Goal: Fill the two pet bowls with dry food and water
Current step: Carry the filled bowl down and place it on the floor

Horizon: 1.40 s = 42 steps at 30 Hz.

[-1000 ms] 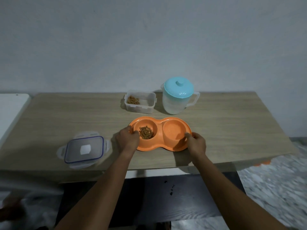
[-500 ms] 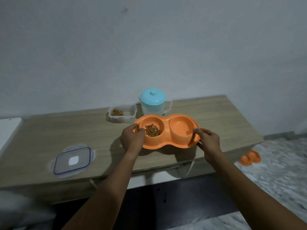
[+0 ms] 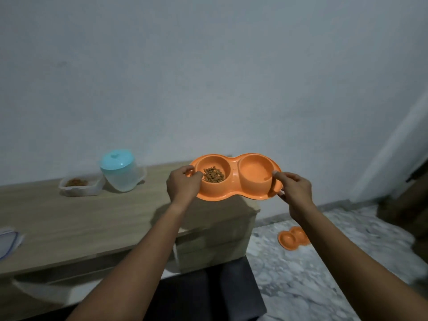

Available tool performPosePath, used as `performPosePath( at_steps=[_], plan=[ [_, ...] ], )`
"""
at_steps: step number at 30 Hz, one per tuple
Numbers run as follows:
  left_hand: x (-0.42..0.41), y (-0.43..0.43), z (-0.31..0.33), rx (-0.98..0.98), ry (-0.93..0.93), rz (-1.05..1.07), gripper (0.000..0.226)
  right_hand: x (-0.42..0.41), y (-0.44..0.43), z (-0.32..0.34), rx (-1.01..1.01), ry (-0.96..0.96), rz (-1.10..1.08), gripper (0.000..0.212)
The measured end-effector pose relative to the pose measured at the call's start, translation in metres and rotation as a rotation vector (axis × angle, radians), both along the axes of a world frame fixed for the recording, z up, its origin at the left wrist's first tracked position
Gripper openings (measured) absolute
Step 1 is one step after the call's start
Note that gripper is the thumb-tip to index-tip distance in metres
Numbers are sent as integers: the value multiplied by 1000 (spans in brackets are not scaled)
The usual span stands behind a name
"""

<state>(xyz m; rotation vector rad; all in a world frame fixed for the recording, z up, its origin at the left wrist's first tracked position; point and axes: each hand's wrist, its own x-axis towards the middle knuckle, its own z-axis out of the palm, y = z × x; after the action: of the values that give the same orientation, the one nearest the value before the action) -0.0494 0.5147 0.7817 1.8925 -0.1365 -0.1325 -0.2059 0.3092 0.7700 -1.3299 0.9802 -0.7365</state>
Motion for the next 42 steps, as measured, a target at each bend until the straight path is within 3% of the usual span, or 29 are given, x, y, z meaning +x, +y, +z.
performPosePath(
  at_steps=[12, 16, 19, 25, 30, 33, 36, 39, 42],
  plan=[
    [-97, -227, -36, -15, 2, -219, 46, -124, -208, -15, 0, 59, -154, 29],
    [-101, -303, -76, 16, 49, -257, 52, -131, -281, -51, 33, 115, -164, 23],
    [-97, -356, -117, 36, 80, -236, 44, -127, -327, -89, 57, 174, -173, 24],
    [-84, -449, -214, 130, 137, -177, 38, -99, -418, -178, 125, 356, -112, 41],
    [-60, -492, -322, 279, 233, -96, 21, -58, -471, -280, 220, 459, -25, 51],
    [-47, -508, -424, 278, 269, -1, 34, -29, -493, -369, 261, 500, 33, 28],
    [-33, -517, -531, 300, 273, 108, 28, -1, -513, -490, 268, 548, 107, 50],
    [-19, -518, -641, 289, 318, 250, 20, 29, -523, -610, 237, 580, 240, 36],
    [-13, -513, -740, 305, 306, 283, 21, 51, -527, -719, 214, 617, 292, 46]
  ],
)
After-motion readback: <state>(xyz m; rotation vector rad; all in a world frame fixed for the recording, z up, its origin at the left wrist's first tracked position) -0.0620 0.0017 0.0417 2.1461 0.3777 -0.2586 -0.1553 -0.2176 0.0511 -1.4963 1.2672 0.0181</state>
